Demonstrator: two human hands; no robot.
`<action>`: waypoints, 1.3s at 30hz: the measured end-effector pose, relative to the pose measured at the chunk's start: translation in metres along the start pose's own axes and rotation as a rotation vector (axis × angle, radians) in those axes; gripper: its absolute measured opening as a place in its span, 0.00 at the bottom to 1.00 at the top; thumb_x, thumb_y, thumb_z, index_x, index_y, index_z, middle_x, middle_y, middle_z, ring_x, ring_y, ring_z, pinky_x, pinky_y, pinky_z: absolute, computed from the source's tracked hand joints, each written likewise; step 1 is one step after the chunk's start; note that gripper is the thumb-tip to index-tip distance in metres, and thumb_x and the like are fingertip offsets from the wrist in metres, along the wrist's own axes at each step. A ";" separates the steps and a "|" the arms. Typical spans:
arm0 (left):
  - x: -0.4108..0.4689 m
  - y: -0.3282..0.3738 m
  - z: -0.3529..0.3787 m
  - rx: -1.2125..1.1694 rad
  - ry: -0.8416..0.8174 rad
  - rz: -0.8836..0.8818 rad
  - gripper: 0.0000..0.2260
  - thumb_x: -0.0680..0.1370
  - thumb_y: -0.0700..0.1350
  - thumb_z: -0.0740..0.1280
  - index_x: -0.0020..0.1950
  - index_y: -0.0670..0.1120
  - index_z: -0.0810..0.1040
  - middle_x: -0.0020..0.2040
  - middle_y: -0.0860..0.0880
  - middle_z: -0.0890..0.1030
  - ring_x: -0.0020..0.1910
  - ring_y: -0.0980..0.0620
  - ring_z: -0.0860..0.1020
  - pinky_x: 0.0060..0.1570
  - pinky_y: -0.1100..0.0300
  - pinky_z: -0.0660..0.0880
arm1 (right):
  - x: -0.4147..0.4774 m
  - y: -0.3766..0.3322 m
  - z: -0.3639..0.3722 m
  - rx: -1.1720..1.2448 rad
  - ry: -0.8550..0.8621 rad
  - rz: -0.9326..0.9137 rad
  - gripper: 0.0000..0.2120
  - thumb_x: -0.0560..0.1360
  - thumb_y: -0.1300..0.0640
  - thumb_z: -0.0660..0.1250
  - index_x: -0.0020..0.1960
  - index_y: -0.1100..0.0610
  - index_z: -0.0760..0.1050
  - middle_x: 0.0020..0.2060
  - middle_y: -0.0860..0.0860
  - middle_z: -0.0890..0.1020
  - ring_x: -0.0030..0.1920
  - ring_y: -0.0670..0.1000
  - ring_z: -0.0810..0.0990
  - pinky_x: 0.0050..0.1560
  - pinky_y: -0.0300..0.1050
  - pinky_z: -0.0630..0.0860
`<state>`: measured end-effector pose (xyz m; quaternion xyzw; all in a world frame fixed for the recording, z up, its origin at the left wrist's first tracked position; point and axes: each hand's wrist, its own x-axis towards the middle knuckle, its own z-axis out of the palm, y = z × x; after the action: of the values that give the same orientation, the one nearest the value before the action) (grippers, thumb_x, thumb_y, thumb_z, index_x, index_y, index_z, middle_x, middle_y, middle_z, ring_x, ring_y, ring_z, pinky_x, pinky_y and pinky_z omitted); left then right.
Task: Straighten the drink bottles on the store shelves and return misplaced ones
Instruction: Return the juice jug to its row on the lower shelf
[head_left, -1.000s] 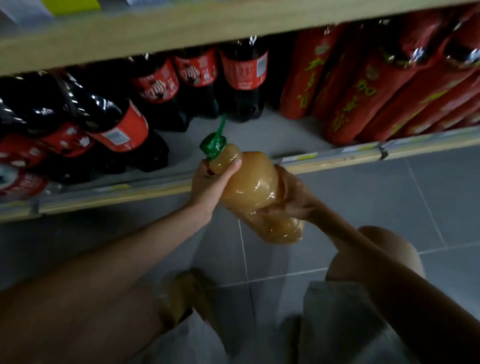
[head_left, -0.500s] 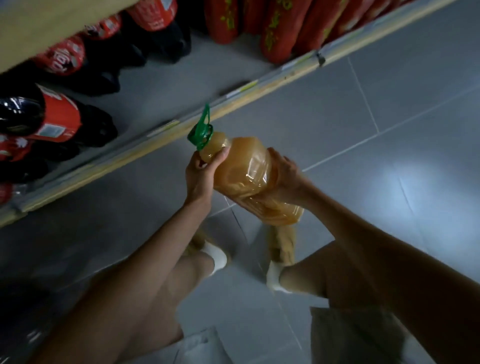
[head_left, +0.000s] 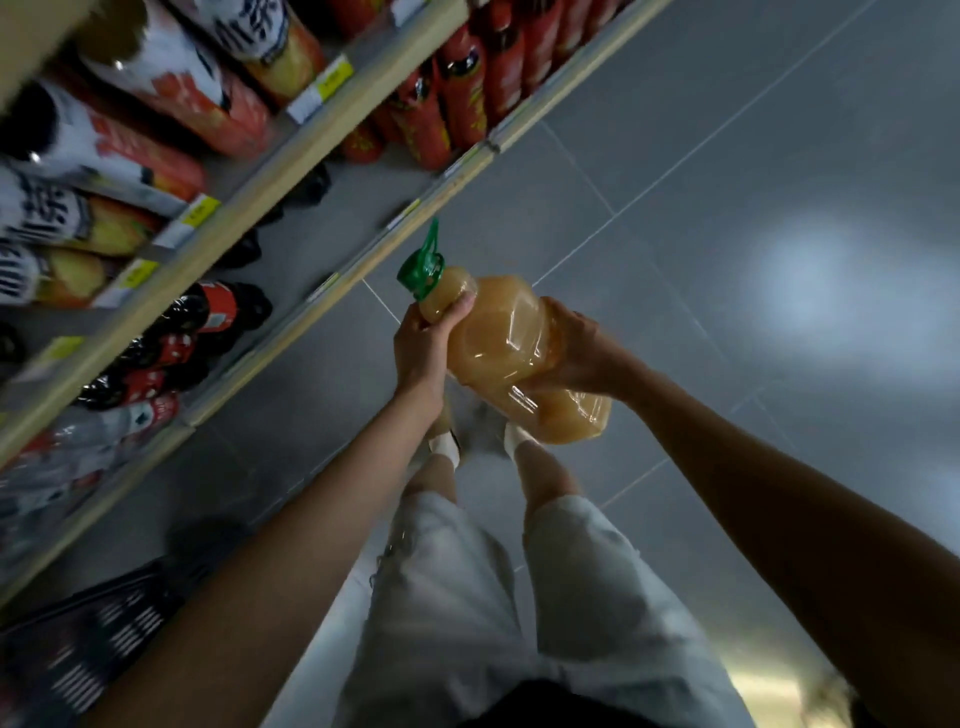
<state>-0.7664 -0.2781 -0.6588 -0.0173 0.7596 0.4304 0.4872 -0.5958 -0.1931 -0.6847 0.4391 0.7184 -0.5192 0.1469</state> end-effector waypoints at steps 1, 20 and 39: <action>-0.018 0.015 0.010 0.018 -0.024 0.013 0.10 0.69 0.54 0.73 0.47 0.55 0.77 0.46 0.58 0.79 0.49 0.56 0.78 0.49 0.62 0.73 | -0.018 -0.004 -0.016 0.023 0.013 0.009 0.49 0.60 0.45 0.80 0.73 0.51 0.58 0.62 0.56 0.73 0.61 0.57 0.73 0.59 0.51 0.70; -0.150 0.189 0.227 0.044 -0.300 0.348 0.29 0.66 0.56 0.75 0.65 0.49 0.75 0.59 0.52 0.78 0.57 0.52 0.76 0.57 0.55 0.72 | -0.164 0.022 -0.277 -0.095 0.379 0.059 0.53 0.59 0.33 0.73 0.76 0.49 0.52 0.70 0.52 0.69 0.69 0.57 0.67 0.69 0.58 0.64; -0.091 0.374 0.564 0.100 -0.481 0.369 0.19 0.65 0.52 0.76 0.54 0.51 0.79 0.47 0.58 0.81 0.46 0.61 0.78 0.40 0.69 0.72 | -0.104 0.129 -0.605 -0.084 0.500 0.153 0.49 0.64 0.39 0.75 0.76 0.49 0.52 0.68 0.53 0.71 0.66 0.58 0.71 0.64 0.56 0.69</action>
<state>-0.4760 0.2993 -0.4392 0.2474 0.6332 0.4656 0.5667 -0.2875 0.2965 -0.4423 0.6005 0.7178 -0.3517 0.0216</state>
